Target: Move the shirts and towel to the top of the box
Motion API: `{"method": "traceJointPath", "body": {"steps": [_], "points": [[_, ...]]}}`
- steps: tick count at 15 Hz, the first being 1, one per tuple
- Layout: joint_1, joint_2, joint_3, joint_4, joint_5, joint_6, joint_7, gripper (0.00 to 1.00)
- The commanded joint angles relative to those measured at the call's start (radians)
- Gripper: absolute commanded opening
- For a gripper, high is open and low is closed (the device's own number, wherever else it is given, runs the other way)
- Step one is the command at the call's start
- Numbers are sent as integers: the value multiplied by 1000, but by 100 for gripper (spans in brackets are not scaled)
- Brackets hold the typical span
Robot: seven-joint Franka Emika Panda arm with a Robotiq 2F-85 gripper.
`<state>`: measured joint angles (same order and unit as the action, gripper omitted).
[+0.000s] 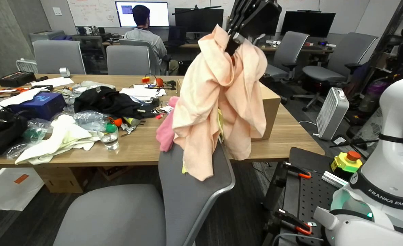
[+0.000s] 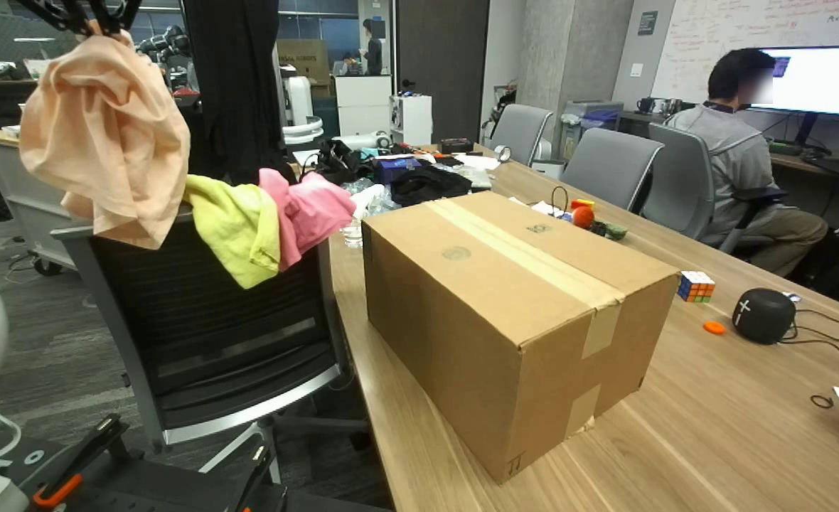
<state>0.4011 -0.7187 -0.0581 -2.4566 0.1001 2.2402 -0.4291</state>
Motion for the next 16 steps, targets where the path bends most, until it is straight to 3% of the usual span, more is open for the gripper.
{"method": "traceJointPath", "body": {"steps": [1, 8, 16], "points": [[-30, 34, 21, 54, -2, -19, -25, 3], [-67, 97, 36, 138, -20, -23, -7, 3], [-152, 161, 3, 466, 8, -134, 37, 3]]}}
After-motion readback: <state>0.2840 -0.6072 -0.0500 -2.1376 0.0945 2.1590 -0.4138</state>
